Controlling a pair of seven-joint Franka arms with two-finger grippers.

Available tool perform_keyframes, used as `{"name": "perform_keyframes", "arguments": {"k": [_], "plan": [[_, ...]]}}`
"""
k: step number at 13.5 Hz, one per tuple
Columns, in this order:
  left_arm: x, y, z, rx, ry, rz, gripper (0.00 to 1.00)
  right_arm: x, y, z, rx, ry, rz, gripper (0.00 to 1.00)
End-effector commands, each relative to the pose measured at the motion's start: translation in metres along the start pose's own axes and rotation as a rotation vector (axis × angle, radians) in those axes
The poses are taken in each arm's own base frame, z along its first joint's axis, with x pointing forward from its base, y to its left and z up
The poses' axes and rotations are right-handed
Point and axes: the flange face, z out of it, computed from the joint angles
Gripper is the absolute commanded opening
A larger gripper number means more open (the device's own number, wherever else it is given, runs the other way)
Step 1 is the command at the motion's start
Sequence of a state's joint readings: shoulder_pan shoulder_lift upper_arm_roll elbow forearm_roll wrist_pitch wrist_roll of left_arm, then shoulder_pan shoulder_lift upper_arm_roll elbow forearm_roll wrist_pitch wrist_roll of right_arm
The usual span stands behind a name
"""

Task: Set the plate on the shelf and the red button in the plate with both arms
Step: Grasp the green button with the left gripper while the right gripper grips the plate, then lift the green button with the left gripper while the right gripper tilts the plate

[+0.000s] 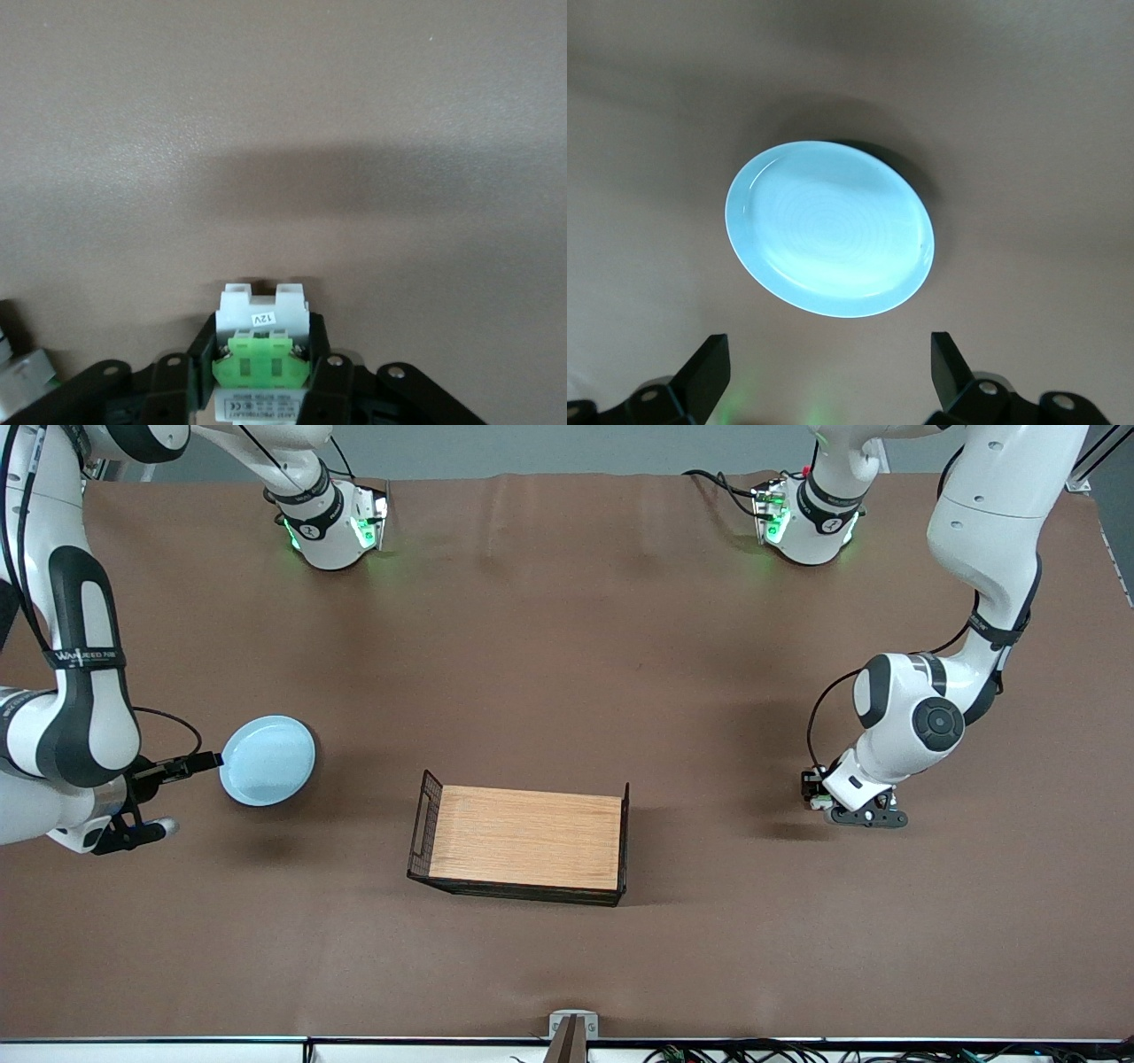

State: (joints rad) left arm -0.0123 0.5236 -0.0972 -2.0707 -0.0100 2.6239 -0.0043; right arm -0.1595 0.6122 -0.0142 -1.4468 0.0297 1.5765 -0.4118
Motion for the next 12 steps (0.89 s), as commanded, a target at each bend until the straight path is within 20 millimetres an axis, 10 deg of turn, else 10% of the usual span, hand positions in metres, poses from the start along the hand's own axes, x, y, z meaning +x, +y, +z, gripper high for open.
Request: {"name": "perform_keyframes", "arguments": {"k": [1, 6, 12], "plan": [[0.002, 0.003, -0.007, 0.006, 0.01, -0.03, 0.0, 0.001, 0.002, 0.025, 0.001, -0.016, -0.037, 1.0], [0.01, 0.035, -0.069, 0.003, 0.009, -0.157, 0.0, 0.01, 0.03, 0.057, -0.018, 0.028, -0.252, 1.0], [0.033, 0.052, -0.19, 0.04, -0.161, -0.268, 0.0, 0.018, 0.057, 0.081, -0.027, 0.067, -0.293, 1.0]]}}
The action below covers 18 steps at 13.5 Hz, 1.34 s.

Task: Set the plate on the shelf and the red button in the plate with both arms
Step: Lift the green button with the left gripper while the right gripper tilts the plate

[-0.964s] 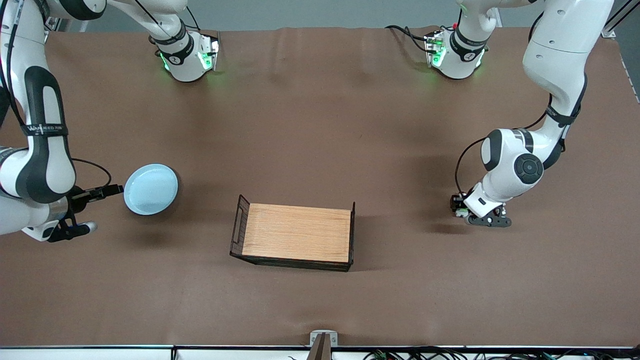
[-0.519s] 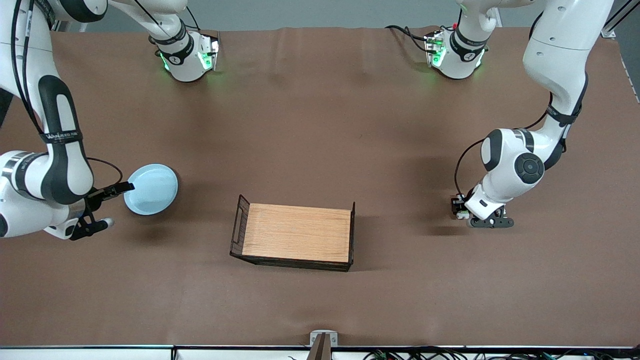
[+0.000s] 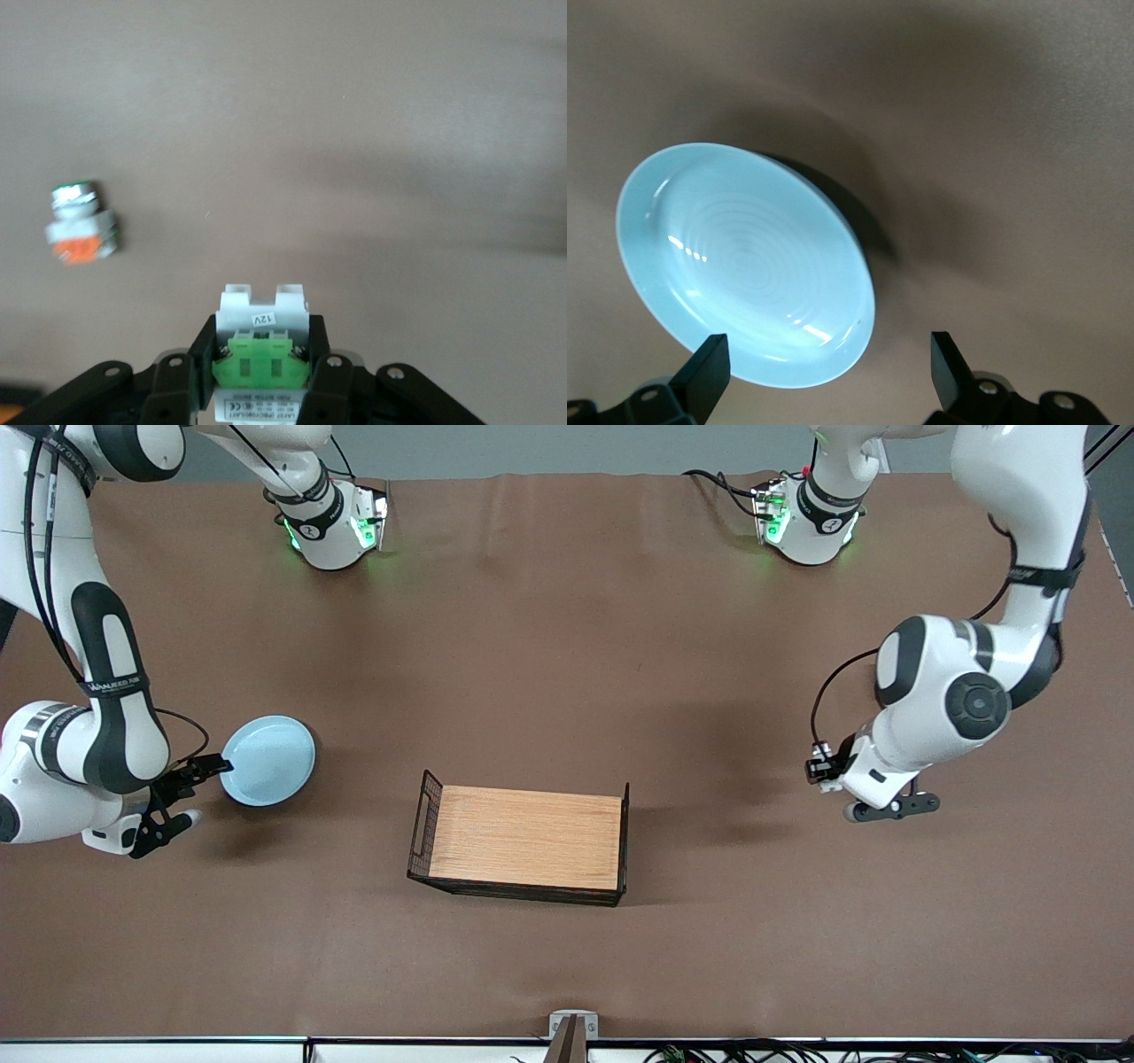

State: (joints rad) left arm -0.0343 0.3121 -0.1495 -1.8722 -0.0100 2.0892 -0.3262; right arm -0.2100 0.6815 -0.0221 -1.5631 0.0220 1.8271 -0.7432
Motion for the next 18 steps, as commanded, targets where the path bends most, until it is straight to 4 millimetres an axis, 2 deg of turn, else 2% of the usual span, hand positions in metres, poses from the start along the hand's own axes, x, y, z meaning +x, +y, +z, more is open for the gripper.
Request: {"name": "perform_keyframes", "arguments": {"k": [1, 4, 6, 10, 13, 18], "plan": [[0.003, 0.003, -0.043, 0.024, -0.055, -0.043, 0.0, 0.0, 0.006, 0.012, 0.006, 0.002, -0.019, 1.0], [-0.001, 0.016, -0.069, 0.017, -0.047, -0.111, 0.0, 0.0, 0.007, 0.022, -0.001, 0.02, -0.015, 1.0], [-0.005, 0.035, -0.08, 0.005, -0.032, -0.156, 0.0, 0.0, 0.006, 0.037, -0.006, 0.028, -0.014, 0.98], [-0.016, 0.067, -0.116, -0.011, -0.019, -0.313, 0.0, -0.001, 0.004, 0.045, 0.023, 0.034, -0.004, 0.94], [-0.019, 0.081, -0.134, -0.046, -0.024, -0.456, 0.0, -0.004, 0.006, 0.048, 0.032, 0.034, 0.004, 0.83], [-0.021, 0.086, -0.139, -0.055, -0.021, -0.48, 0.0, -0.01, 0.015, 0.054, 0.044, 0.033, 0.02, 0.61]]}}
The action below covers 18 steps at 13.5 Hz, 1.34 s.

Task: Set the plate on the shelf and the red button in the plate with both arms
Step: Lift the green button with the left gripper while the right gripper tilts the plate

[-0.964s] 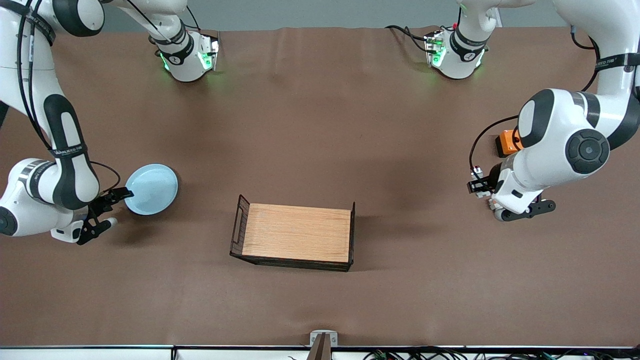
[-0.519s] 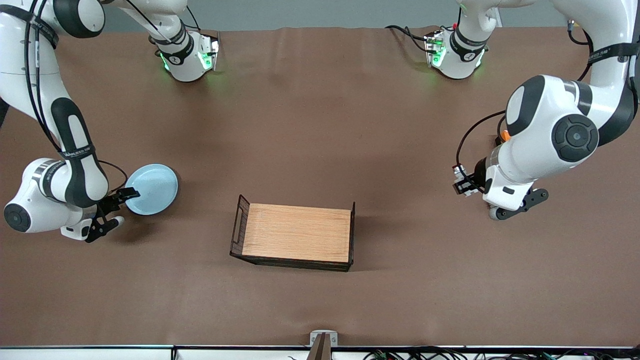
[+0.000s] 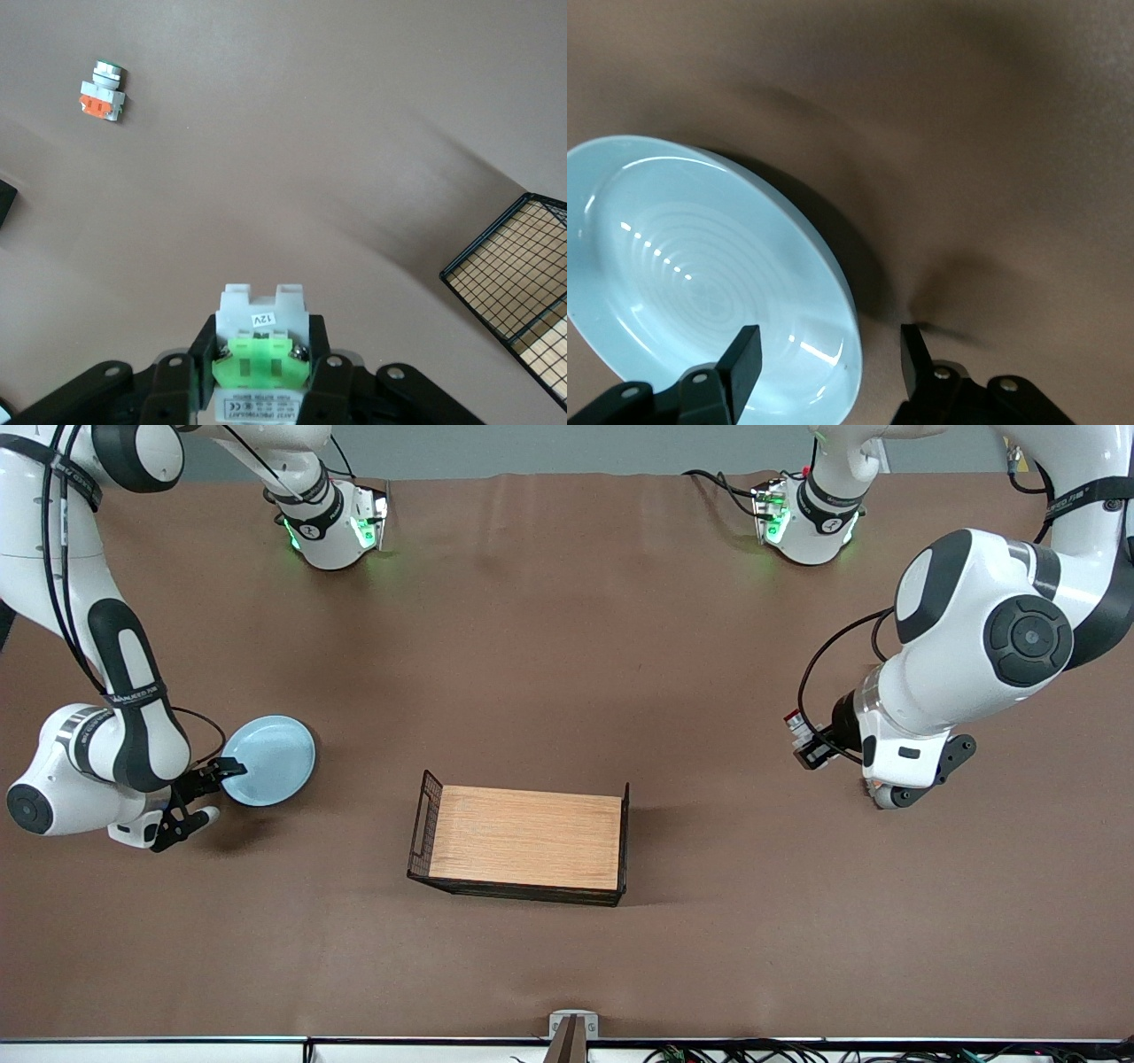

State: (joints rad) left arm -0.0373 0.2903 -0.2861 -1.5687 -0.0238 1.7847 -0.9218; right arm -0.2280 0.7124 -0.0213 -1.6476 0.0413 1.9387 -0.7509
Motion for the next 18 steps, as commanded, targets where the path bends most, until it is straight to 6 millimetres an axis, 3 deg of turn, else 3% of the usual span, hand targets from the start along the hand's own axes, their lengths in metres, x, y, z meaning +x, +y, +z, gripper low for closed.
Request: {"name": "perform_keyframes", "arguments": {"k": [1, 5, 10, 18], "plan": [[-0.002, 0.004, -0.012, -0.016, -0.009, -0.062, 0.0, -0.006, 0.005, 0.005, 0.03, 0.024, 0.006, 0.6], [-0.013, 0.015, -0.013, -0.019, -0.008, -0.137, 0.0, -0.007, 0.006, 0.008, 0.047, 0.025, 0.014, 0.46], [-0.011, 0.016, -0.01, -0.015, -0.01, -0.211, 0.0, -0.008, 0.007, 0.006, 0.052, 0.023, 0.02, 0.04], [-0.032, 0.032, -0.021, -0.038, -0.008, -0.317, 0.0, -0.011, -0.001, -0.008, 0.161, 0.026, 0.071, 0.0]]}}
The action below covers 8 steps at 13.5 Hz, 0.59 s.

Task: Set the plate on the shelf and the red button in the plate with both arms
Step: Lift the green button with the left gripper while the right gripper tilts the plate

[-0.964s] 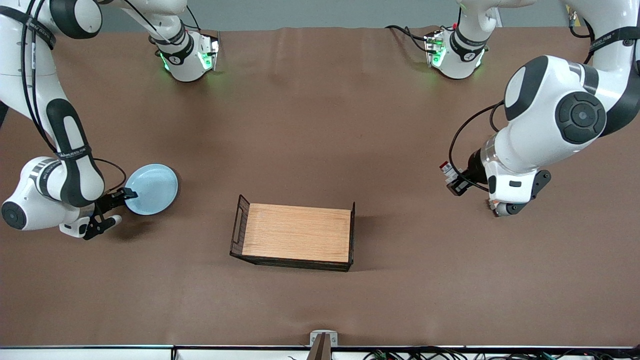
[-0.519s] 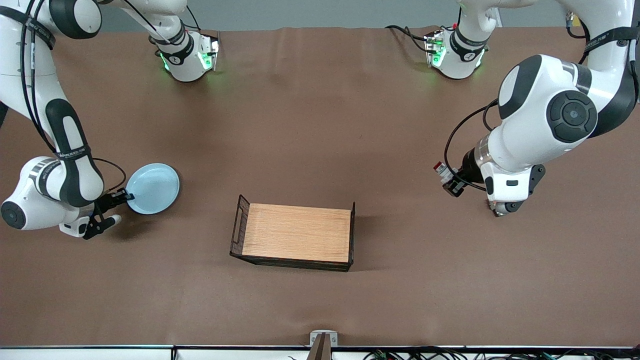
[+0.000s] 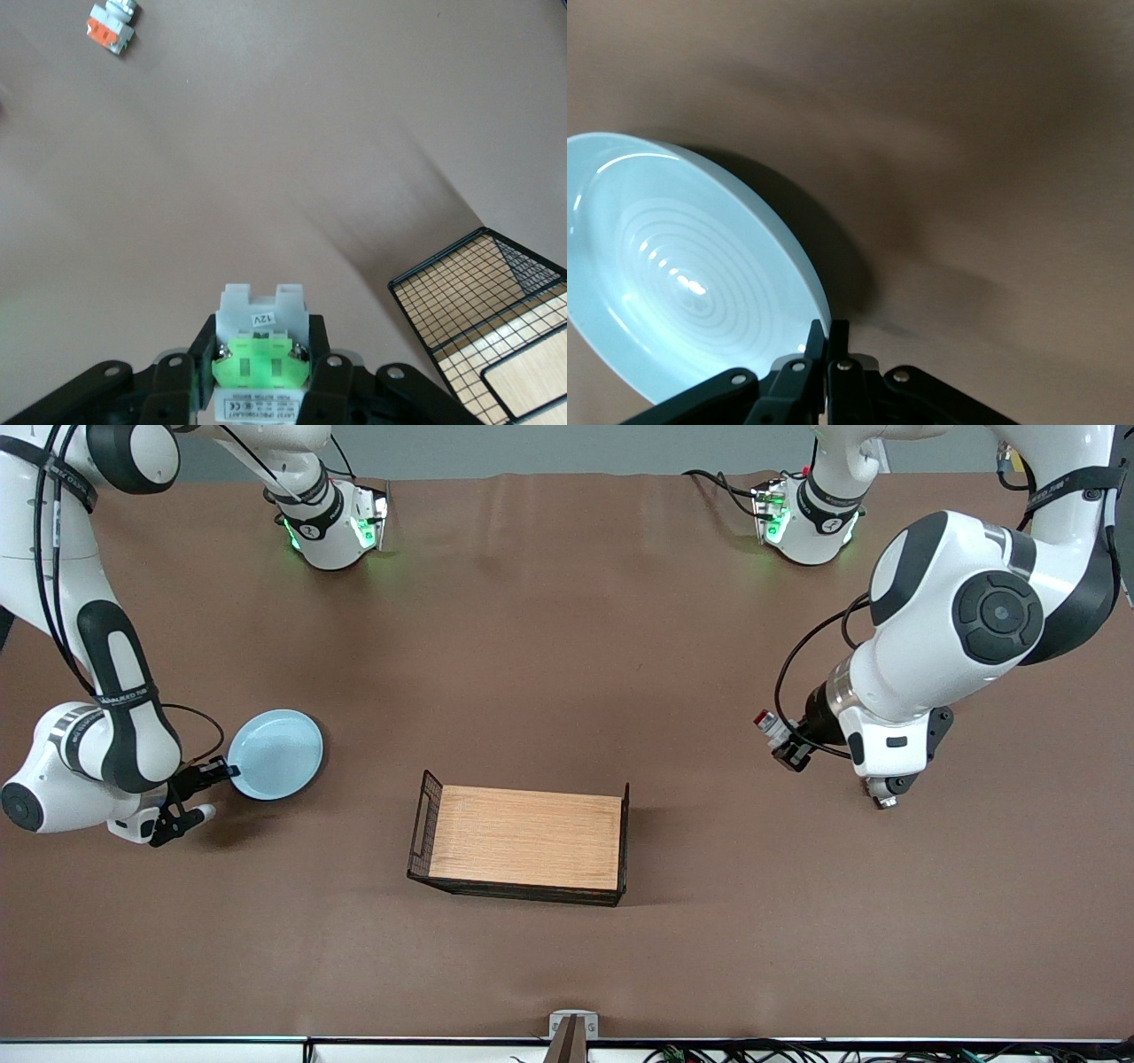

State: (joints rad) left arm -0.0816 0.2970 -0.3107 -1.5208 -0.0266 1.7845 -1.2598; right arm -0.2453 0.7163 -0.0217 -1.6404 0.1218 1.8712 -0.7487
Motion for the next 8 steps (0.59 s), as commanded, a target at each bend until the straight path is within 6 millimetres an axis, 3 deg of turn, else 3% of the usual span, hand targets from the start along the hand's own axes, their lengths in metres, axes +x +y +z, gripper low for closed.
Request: {"name": "perform_keyframes", "arguments": {"k": [1, 7, 8], "plan": [[-0.002, 0.003, -0.005, 0.0, -0.016, -0.057, 0.0, -0.004, -0.003, -0.018, 0.066, 0.009, 0.051, 0.0], [-0.003, 0.006, 0.004, 0.012, -0.024, -0.056, 0.0, -0.001, -0.022, -0.055, 0.089, -0.03, 0.15, 0.0], [-0.002, 0.009, -0.004, -0.007, -0.02, -0.054, 0.0, 0.0, -0.026, -0.066, 0.097, -0.043, 0.171, 0.0]]}}
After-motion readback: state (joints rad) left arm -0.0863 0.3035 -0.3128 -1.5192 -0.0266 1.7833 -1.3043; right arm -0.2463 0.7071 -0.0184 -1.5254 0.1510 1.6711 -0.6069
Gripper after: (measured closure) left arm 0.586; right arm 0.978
